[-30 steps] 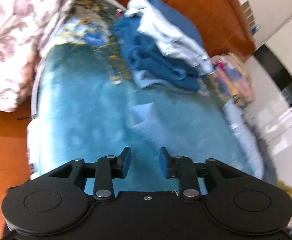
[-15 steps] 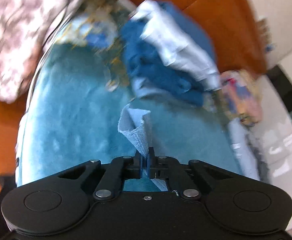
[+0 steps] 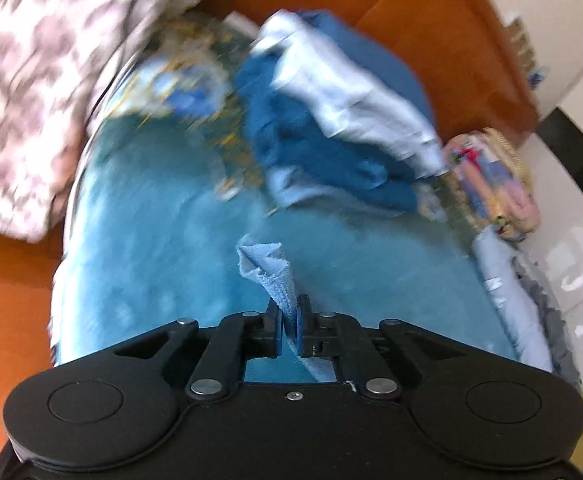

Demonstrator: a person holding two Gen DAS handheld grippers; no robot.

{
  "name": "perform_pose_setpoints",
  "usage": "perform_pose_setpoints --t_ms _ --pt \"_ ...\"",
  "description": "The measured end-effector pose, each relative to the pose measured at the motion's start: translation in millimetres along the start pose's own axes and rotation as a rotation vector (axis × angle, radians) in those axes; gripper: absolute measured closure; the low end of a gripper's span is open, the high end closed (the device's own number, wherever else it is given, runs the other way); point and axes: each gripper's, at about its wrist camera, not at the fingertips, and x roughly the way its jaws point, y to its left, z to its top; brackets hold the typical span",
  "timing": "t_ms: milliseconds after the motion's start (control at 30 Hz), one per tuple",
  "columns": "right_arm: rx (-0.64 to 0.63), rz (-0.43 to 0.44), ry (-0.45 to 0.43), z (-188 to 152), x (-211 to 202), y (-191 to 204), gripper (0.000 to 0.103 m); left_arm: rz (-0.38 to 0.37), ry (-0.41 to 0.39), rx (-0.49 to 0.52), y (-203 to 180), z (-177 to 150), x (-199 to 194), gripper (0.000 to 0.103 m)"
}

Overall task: Fold clothes
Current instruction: 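Lift the sleeve with the left gripper and lay it across the body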

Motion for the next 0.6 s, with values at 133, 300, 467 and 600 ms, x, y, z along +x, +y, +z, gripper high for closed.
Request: perform_pose_setpoints --t_ms 133,300,467,600 --pt "0.078 -0.06 -0.053 -10 -28 -32 0.023 -0.129 -0.066 0.133 -60 6 -23 0.101" --pt "0.139 -0.059 -0.073 -24 -36 -55 0.023 -0.388 -0.076 0.298 -157 -14 -51 0.101" --pt "0.156 -0.035 -0.1 -28 -40 -64 0.023 -0.562 -0.007 0.442 -240 -60 -58 0.101" --pt "0.184 -0.041 -0.115 -31 -48 -76 0.023 -0.614 0.088 0.533 -277 -116 -45 0.101"
